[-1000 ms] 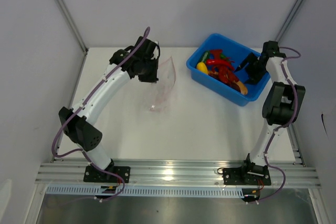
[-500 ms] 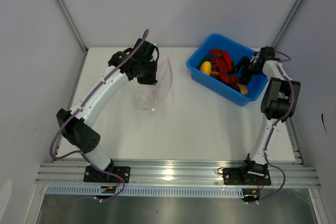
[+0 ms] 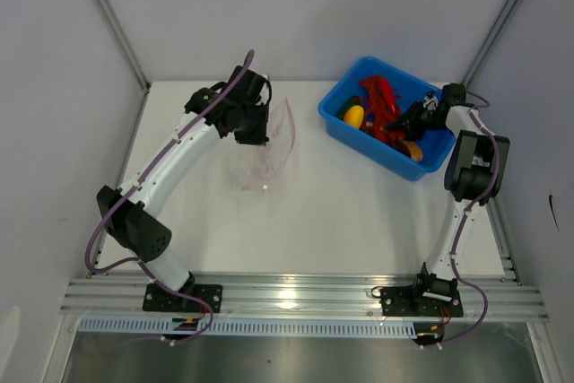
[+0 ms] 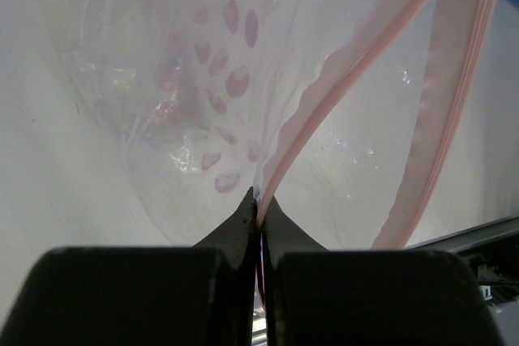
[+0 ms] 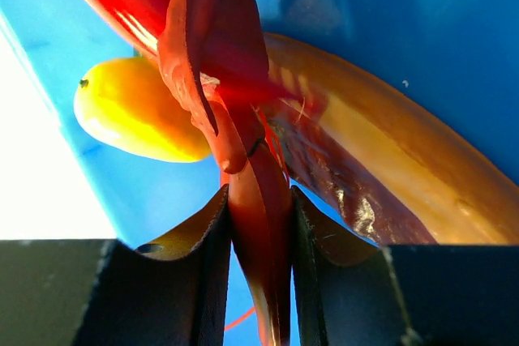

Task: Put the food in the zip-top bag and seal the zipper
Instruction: Pick up the fake seafood from the bin.

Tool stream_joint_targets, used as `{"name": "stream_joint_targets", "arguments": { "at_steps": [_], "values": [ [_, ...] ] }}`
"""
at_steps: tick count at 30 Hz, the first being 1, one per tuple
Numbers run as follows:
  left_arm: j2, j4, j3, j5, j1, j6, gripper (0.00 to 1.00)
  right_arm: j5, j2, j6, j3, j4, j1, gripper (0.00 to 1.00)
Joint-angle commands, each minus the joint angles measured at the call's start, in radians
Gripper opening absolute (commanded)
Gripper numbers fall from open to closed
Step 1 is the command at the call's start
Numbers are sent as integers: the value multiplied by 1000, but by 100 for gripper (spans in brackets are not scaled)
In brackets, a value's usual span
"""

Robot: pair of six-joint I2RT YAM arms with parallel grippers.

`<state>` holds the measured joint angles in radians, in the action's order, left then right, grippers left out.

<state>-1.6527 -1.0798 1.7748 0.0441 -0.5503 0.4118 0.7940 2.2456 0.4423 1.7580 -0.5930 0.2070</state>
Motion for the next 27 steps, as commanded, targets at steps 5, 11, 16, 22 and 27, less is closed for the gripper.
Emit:
{"name": "stream_joint_targets", "arguments": {
  "at_steps": [5,11,16,22,27],
  "values": [
    [14,6,12,-29,4,15,1,-10,-116,45,27,-63,0,4],
    [10,11,17,-35,3,12,1,171,-152,208,-55,45,19,6],
    [13,8,21,-30,3,9,1,260,-136,295,-95,150,26,5],
    [21,4,12,-21,4,7,1,320,-165,529,-202,361,57,0],
    [22,9,5,-20,3,7,1,324,-224,642,-262,366,106,0]
  ]
}}
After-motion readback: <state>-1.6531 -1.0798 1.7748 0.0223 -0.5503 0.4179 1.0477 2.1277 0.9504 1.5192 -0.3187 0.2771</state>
